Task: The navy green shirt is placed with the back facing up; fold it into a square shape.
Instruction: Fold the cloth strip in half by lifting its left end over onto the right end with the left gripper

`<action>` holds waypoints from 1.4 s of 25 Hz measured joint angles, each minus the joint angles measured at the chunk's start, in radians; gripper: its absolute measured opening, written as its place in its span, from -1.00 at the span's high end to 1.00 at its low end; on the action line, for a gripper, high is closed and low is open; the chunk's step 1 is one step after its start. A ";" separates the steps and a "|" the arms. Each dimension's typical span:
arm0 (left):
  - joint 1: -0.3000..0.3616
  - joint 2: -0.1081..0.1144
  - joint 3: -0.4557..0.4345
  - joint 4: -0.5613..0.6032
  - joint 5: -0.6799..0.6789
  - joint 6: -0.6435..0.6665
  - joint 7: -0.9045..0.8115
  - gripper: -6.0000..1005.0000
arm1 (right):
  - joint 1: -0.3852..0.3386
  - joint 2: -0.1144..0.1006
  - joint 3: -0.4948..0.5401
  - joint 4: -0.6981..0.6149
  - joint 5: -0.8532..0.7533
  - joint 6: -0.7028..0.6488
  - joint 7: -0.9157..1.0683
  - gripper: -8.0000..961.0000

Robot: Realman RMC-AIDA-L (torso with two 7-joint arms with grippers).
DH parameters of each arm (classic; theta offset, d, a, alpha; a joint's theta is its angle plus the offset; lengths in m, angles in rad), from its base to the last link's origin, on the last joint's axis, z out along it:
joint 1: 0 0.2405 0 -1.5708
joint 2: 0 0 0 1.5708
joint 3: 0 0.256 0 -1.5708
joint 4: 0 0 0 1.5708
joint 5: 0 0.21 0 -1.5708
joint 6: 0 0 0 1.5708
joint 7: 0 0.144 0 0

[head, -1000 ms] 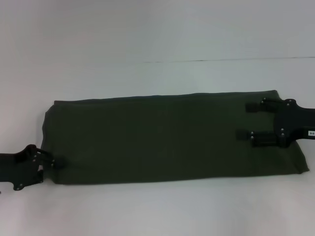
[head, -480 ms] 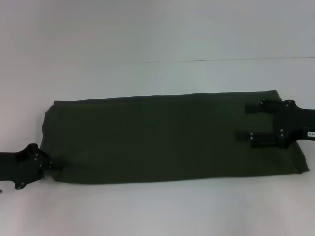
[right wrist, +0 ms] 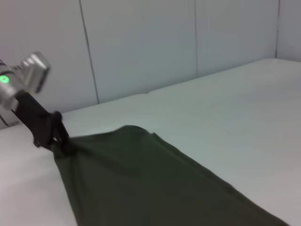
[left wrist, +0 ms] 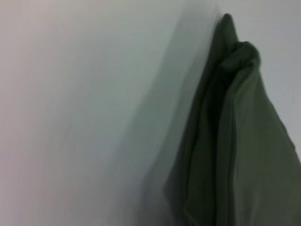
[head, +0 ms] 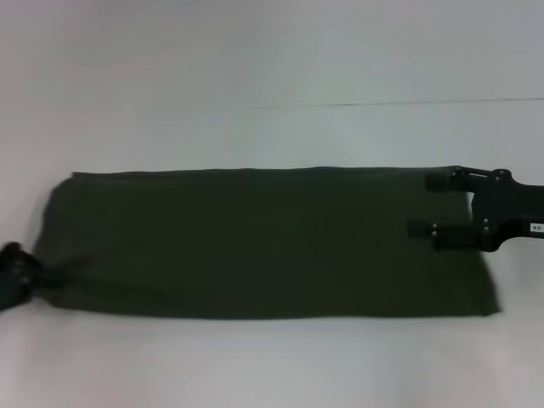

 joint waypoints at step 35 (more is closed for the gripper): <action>-0.614 -0.302 0.453 -0.010 -0.120 -0.156 0.228 0.93 | -0.118 -0.028 0.189 -0.004 0.000 0.228 0.181 -0.89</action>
